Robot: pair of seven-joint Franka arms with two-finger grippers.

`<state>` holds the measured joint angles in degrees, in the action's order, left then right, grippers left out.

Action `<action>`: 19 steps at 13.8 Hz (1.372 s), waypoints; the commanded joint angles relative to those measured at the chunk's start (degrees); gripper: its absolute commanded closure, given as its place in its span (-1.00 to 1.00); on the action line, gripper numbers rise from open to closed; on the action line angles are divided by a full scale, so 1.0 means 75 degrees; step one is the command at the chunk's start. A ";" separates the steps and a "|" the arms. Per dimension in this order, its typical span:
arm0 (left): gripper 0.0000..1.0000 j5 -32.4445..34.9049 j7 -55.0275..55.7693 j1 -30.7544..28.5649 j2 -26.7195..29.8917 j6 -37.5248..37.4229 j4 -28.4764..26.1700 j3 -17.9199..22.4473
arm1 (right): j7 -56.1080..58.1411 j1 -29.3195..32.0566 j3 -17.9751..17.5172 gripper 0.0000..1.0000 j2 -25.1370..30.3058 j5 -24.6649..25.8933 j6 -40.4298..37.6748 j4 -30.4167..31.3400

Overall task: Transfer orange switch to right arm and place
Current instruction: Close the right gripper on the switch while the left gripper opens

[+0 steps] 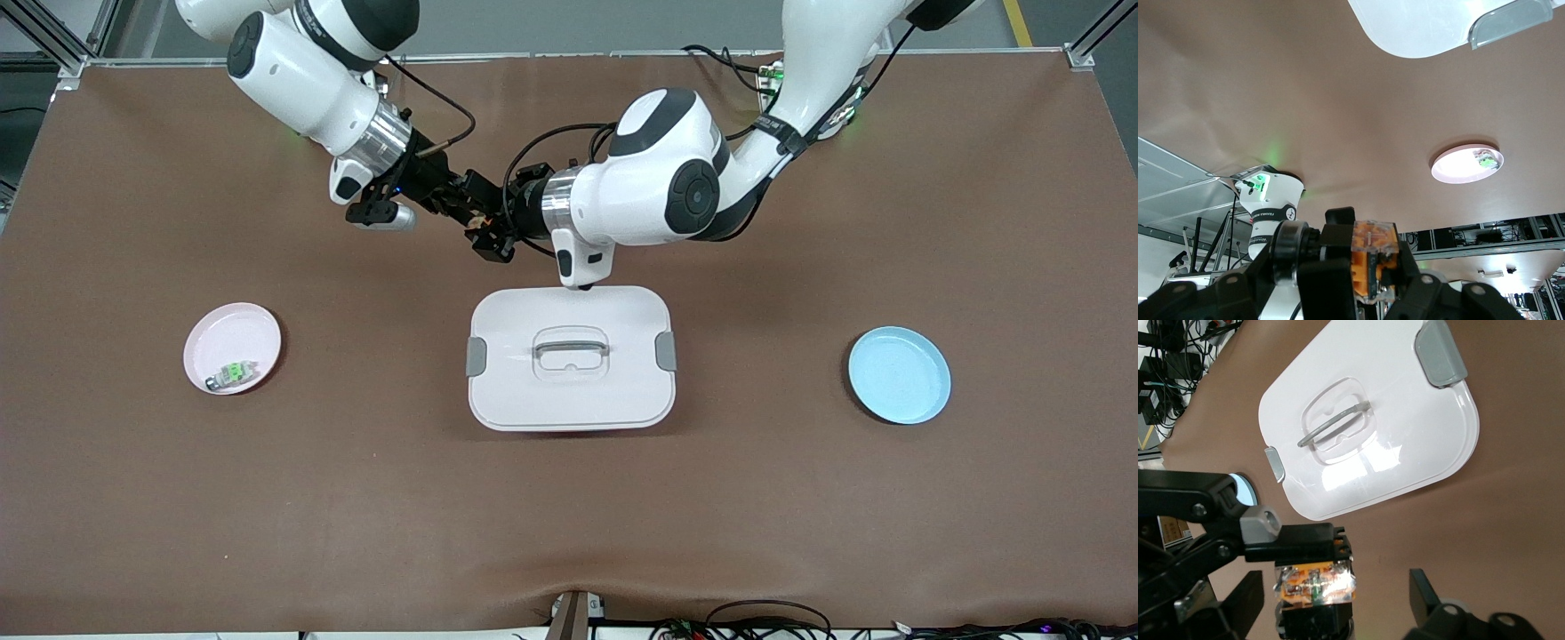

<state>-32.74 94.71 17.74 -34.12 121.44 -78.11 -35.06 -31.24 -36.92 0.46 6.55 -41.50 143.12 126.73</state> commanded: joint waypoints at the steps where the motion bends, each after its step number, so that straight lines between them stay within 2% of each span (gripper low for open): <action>1: 1.00 -0.0146 0.0134 0.0037 0.0026 -0.0020 0.0091 0.0010 | 0.0157 0.0001 -0.0049 -0.24 0.0193 -0.0302 0.0170 0.0212; 6: 1.00 -0.0146 0.0134 0.0037 0.0037 -0.0020 0.0091 -0.0001 | 0.0146 -0.0022 -0.0050 0.86 0.0158 -0.0314 0.0264 0.0153; 7: 1.00 -0.0146 0.0134 0.0037 0.0037 -0.0020 0.0091 -0.0001 | 0.0145 -0.0022 -0.0050 0.97 0.0158 -0.0314 0.0253 0.0153; 12: 1.00 -0.0146 0.0180 0.0037 0.0037 -0.0020 0.0091 -0.0001 | 0.0122 -0.0022 -0.0050 1.00 0.0158 -0.0314 0.0183 0.0141; 13: 0.88 -0.0146 0.0250 0.0037 0.0037 -0.0020 0.0091 0.0010 | 0.0122 -0.0022 -0.0050 1.00 0.0158 -0.0314 0.0171 0.0130; 14: -0.18 -0.0146 0.0274 0.0025 0.0037 -0.0020 0.0091 0.0010 | 0.0122 -0.0022 -0.0050 1.00 0.0170 -0.0314 0.0159 0.0130; 15: -0.99 -0.0146 0.0263 0.0037 0.0061 -0.0020 0.0091 0.0022 | 0.0122 -0.0022 -0.0050 1.00 0.0158 -0.0314 0.0147 0.0130; 19: -1.00 -0.0111 0.0274 -0.0010 0.0119 -0.0020 0.0138 0.0034 | 0.0122 0.0036 -0.0050 0.99 0.0216 -0.0302 -0.0027 0.0130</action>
<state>-32.87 95.61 17.80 -34.13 121.58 -77.41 -35.05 -31.23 -37.13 0.32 6.59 -42.66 144.05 126.71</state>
